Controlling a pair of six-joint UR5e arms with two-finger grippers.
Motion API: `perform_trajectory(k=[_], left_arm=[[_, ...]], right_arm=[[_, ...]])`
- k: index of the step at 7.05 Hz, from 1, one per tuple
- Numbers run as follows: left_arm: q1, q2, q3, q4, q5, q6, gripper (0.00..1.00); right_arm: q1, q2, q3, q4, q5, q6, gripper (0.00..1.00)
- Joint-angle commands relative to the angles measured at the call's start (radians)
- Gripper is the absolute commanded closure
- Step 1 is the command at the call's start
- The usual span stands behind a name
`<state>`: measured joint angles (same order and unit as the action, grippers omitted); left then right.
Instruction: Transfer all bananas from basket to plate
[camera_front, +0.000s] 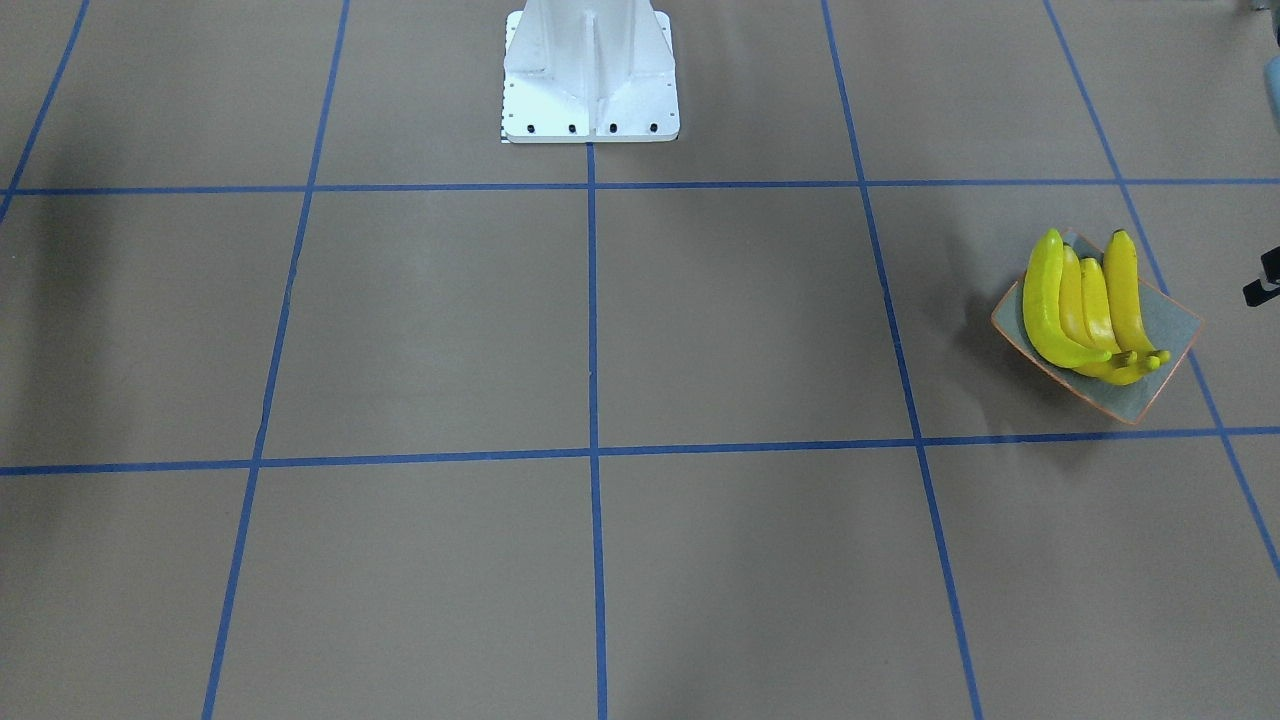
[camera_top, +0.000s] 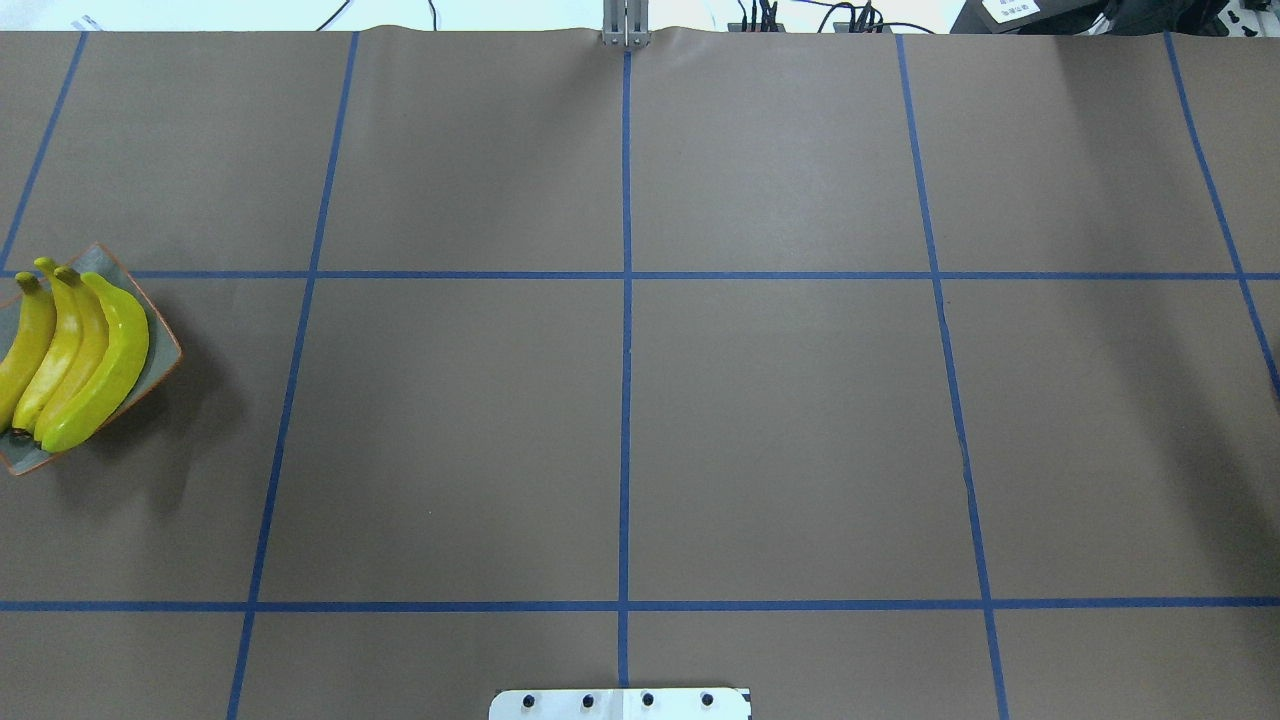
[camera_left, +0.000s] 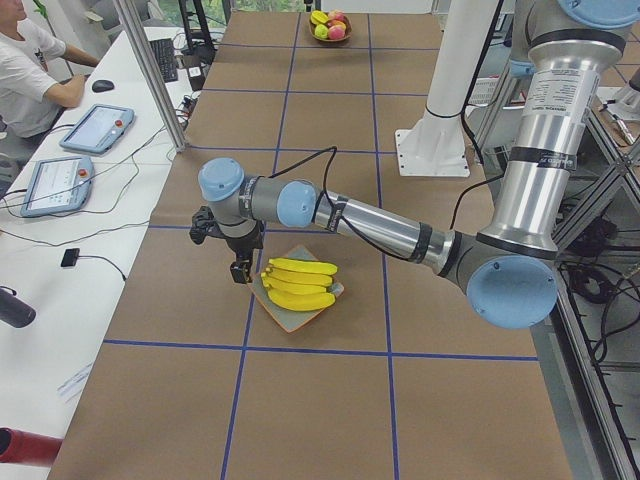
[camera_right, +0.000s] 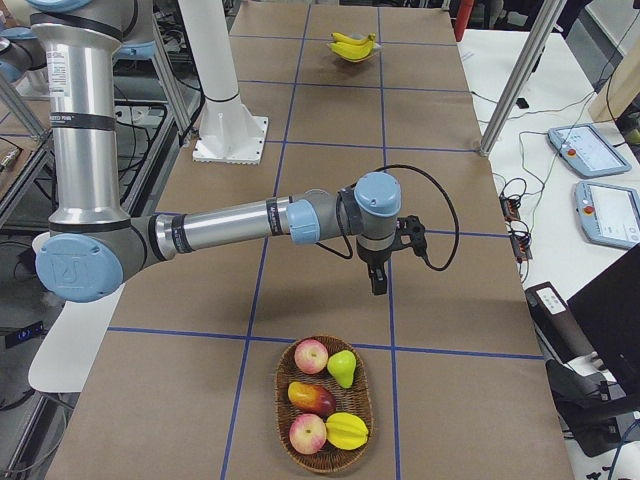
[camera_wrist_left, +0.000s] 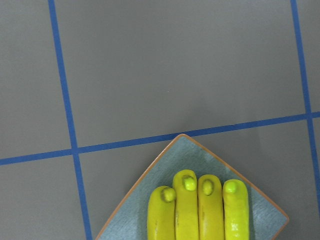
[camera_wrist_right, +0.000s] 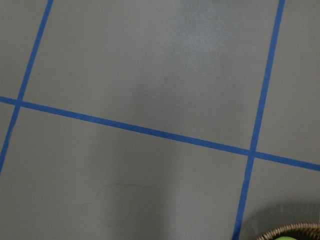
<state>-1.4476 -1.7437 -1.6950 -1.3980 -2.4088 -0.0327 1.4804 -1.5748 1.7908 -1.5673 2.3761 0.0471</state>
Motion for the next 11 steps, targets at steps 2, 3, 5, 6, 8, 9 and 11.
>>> perform_trajectory(k=[2,3,5,6,8,9,11], left_arm=[[-0.005,0.021,-0.002,0.004,0.004,-0.007,0.0],[-0.007,0.024,0.001,0.004,0.004,-0.033,0.0],[-0.008,0.035,0.003,0.001,0.005,-0.084,0.0],[-0.022,0.035,0.008,-0.001,0.007,-0.082,0.0],[-0.03,0.035,0.021,-0.032,0.09,-0.079,0.0],[-0.03,0.035,0.021,-0.033,0.092,-0.079,0.0],[-0.03,0.035,0.009,-0.035,0.092,-0.079,0.0]], right_arm=[[0.014,-0.011,0.006,-0.02,-0.001,-0.006,0.0],[0.014,-0.011,0.006,-0.02,-0.005,-0.006,0.0],[0.017,-0.013,0.006,-0.02,-0.005,-0.006,0.0],[0.017,-0.017,0.006,-0.02,-0.005,-0.006,0.0],[0.017,-0.016,0.004,-0.02,-0.009,-0.007,0.0],[0.017,-0.017,0.006,-0.02,-0.009,-0.007,0.0],[0.017,-0.016,0.006,-0.02,-0.009,-0.007,0.0]])
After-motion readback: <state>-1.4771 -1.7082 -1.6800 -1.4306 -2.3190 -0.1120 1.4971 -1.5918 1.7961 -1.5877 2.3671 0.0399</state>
